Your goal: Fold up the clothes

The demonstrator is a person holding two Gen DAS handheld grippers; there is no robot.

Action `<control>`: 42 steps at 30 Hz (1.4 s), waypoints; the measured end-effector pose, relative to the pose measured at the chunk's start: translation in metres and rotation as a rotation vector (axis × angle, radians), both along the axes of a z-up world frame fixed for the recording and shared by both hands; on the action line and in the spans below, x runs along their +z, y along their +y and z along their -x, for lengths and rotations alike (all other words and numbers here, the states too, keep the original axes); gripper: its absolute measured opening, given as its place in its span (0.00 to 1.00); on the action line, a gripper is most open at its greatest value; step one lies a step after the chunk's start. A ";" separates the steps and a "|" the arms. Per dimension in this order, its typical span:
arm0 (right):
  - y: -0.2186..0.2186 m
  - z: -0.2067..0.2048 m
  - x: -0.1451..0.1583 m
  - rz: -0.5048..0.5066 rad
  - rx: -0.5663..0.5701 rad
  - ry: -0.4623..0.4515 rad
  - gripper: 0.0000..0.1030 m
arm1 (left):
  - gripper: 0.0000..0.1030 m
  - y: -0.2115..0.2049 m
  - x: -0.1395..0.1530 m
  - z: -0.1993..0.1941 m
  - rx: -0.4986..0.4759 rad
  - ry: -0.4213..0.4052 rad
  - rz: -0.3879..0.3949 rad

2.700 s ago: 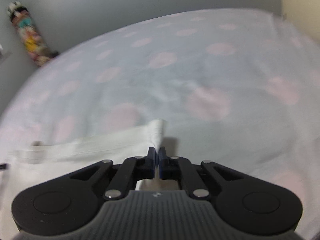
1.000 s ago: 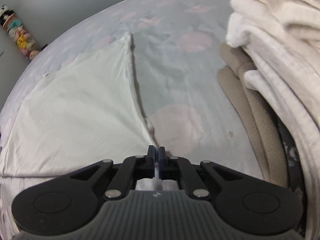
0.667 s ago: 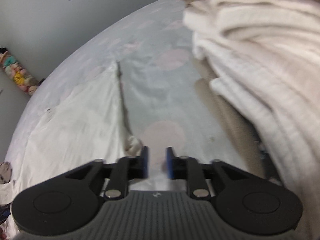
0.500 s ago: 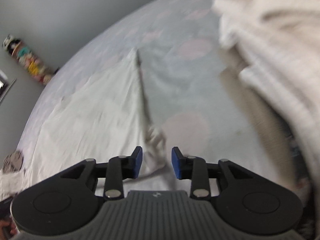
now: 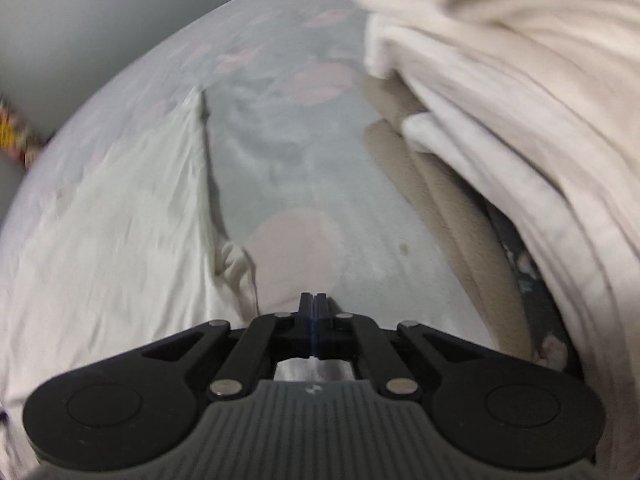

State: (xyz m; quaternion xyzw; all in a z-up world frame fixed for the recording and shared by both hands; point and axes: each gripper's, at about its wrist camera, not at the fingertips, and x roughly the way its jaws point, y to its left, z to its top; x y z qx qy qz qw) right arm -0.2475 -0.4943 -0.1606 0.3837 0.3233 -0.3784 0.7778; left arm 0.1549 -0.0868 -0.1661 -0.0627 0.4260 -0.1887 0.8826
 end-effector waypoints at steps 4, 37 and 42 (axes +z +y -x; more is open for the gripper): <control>0.003 0.003 0.007 0.026 -0.011 -0.043 0.07 | 0.08 -0.006 0.004 0.011 0.008 -0.007 -0.008; 0.030 -0.071 -0.015 0.134 0.277 0.222 1.00 | 0.87 -0.047 -0.017 0.044 -0.155 -0.121 -0.184; 0.031 -0.074 -0.018 0.145 0.281 0.243 1.00 | 1.00 -0.050 -0.020 0.046 -0.206 -0.107 -0.202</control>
